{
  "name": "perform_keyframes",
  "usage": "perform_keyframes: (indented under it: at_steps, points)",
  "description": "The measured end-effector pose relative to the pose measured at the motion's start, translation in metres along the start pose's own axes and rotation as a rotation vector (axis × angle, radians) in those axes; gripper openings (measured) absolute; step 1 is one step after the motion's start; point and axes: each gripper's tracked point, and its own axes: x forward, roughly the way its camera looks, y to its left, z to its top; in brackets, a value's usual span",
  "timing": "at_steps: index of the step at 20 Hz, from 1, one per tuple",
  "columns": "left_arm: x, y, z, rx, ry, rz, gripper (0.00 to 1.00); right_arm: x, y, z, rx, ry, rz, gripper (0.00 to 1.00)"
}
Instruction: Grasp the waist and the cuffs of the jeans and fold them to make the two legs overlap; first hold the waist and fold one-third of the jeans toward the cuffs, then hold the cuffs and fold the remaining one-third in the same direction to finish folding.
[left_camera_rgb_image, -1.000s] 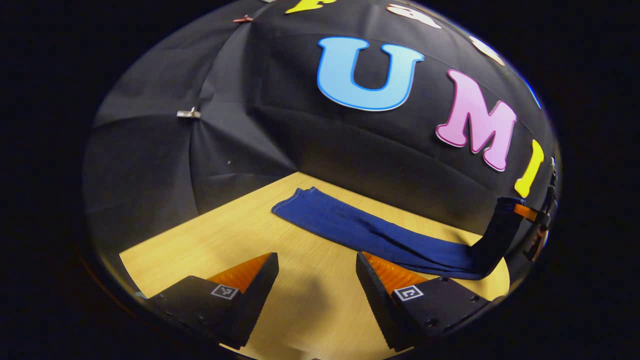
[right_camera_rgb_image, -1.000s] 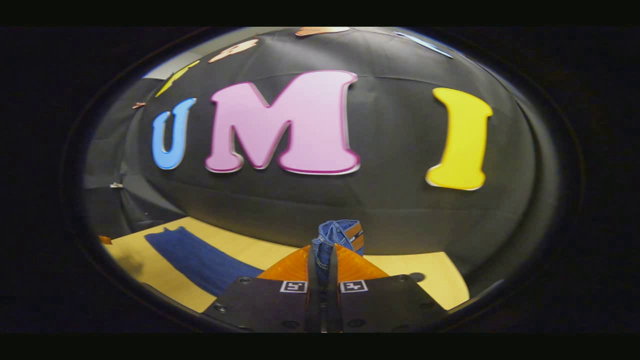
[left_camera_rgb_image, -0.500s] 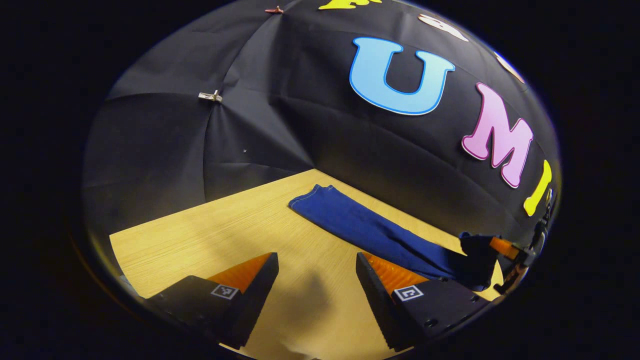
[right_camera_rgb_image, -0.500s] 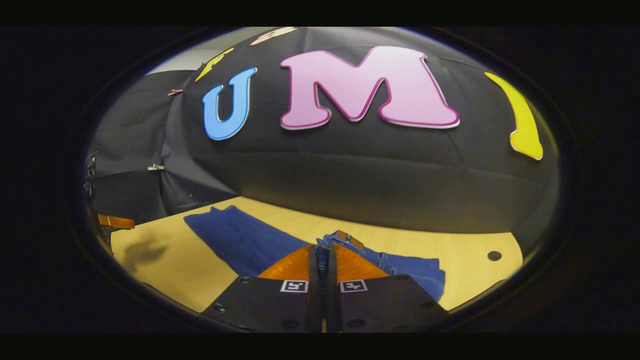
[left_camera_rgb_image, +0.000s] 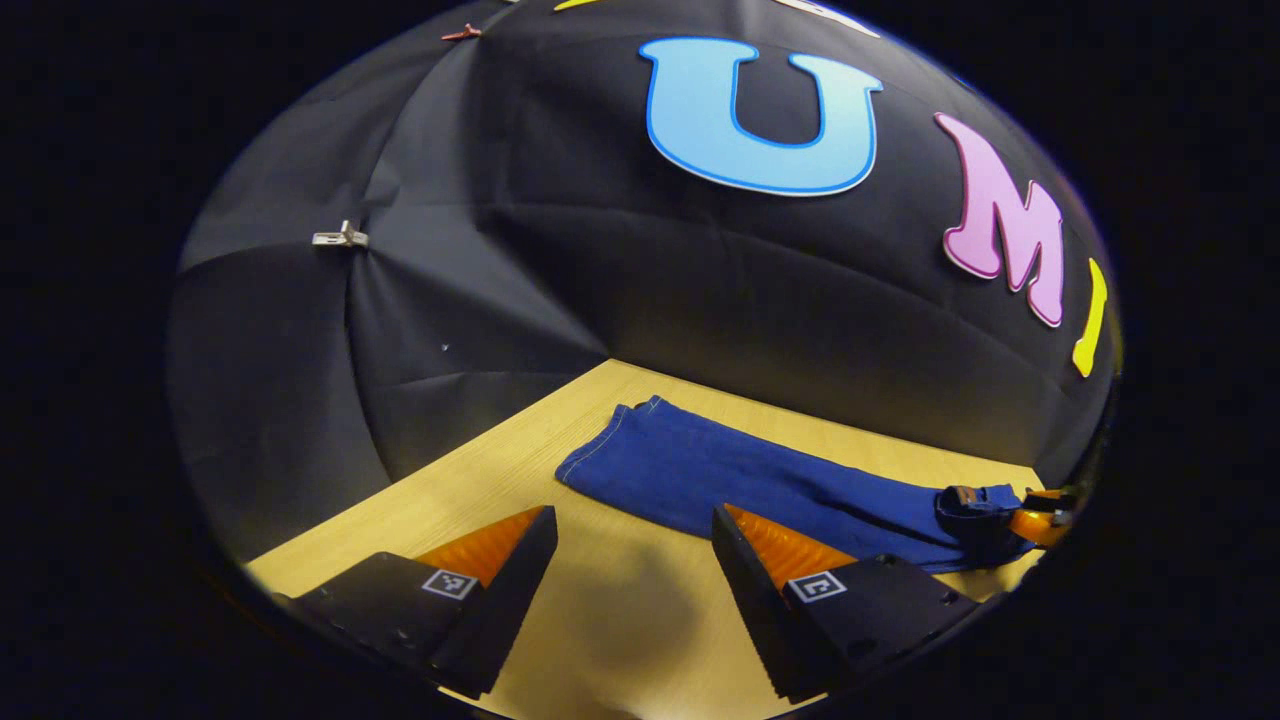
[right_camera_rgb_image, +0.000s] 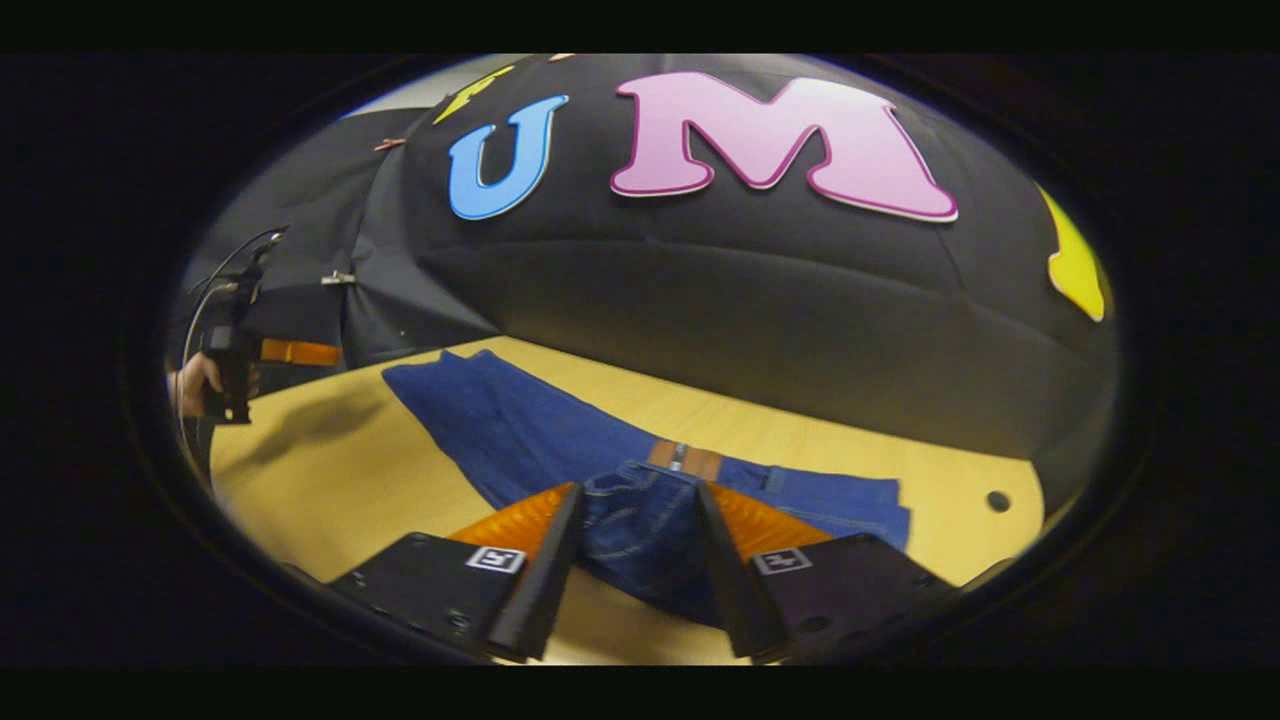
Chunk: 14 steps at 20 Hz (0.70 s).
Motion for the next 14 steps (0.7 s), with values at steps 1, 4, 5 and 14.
perform_keyframes:
  at_steps: [1,4,5,14]
  points:
    - [0.011,0.005,0.0,-0.002,0.022,0.016,0.97,-0.011,-0.02,0.004,-0.039,-0.005,-0.05,0.77]
    - [0.049,0.015,0.011,0.011,0.037,0.024,0.97,-0.051,-0.074,0.023,-0.088,-0.042,-0.149,0.82]
    - [0.062,0.021,0.012,0.022,0.049,0.031,0.97,-0.064,-0.089,0.03,-0.09,-0.056,-0.183,0.84]
    - [0.152,0.025,0.007,0.112,0.233,0.023,0.97,-0.183,-0.188,0.068,-0.119,-0.142,-0.454,0.97]
